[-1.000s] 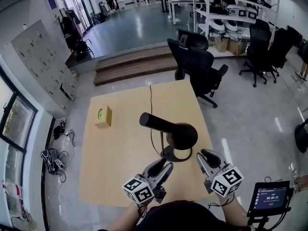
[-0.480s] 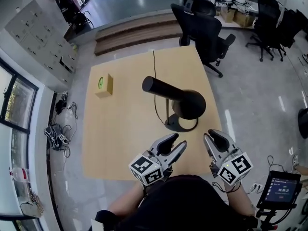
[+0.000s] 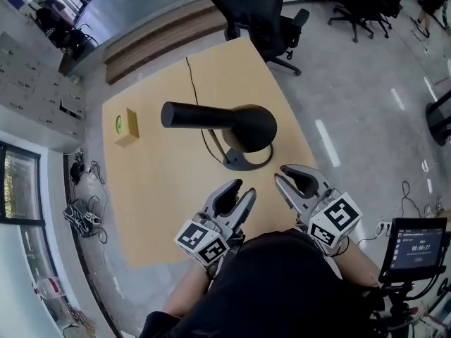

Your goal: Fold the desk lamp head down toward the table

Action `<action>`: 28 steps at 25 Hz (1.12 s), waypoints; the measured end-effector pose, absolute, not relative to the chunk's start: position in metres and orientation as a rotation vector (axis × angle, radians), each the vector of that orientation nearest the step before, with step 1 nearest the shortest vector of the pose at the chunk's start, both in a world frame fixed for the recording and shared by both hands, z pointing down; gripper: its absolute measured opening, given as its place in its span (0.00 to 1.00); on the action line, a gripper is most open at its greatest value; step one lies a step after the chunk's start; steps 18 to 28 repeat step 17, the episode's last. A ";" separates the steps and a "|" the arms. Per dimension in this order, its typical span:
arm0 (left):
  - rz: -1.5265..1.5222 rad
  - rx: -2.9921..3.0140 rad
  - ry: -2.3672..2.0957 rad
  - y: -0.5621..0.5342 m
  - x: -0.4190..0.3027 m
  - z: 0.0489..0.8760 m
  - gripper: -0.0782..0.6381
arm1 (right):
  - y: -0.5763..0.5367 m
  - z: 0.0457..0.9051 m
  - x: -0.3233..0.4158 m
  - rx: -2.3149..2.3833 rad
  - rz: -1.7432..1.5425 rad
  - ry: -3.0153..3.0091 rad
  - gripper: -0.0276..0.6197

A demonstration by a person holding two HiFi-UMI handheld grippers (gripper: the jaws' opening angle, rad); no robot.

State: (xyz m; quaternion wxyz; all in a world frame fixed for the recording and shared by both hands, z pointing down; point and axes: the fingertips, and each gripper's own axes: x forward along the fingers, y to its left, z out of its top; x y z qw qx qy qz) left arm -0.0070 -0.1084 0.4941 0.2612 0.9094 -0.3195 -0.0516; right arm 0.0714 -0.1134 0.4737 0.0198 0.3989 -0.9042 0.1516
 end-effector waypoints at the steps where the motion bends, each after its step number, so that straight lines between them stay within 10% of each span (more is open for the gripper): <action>1: -0.133 2.459 -0.860 -0.107 -0.005 0.493 0.35 | -0.112 0.472 0.073 1.244 0.478 -2.804 0.17; 28: -0.073 2.511 -0.820 -0.104 0.011 0.482 0.35 | -0.113 0.469 0.100 1.352 0.505 -2.771 0.17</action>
